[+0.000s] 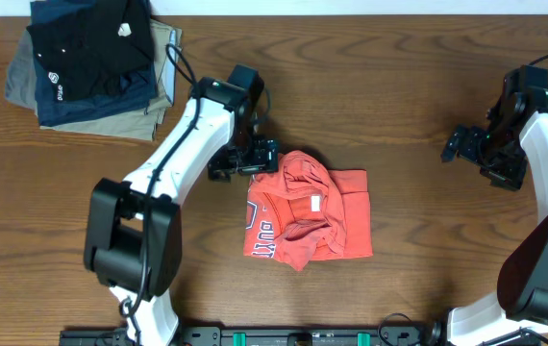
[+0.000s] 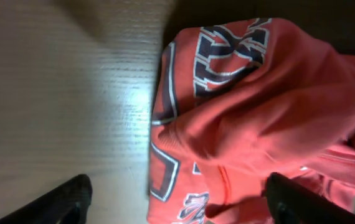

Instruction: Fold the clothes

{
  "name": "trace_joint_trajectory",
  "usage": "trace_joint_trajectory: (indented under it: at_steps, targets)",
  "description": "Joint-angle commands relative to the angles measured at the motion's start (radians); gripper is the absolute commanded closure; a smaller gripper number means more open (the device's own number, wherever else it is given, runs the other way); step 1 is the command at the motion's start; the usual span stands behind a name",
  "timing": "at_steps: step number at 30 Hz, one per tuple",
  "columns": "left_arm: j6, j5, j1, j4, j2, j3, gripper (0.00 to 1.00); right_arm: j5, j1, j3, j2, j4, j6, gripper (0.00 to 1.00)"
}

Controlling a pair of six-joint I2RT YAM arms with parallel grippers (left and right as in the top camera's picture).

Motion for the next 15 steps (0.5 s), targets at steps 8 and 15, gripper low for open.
trace_joint_trajectory:
  at_steps: [8, 15]
  targets:
    - [0.105, 0.094, 0.002, 0.027, 0.087, -0.003, 0.33, -0.004, -0.001, 0.006, -0.006, 0.000, 0.003, 0.01]
    - [0.104, 0.095, 0.000, 0.046, 0.086, -0.003, 0.74, -0.004, -0.001, 0.006, -0.006, 0.000, 0.003, 0.01]
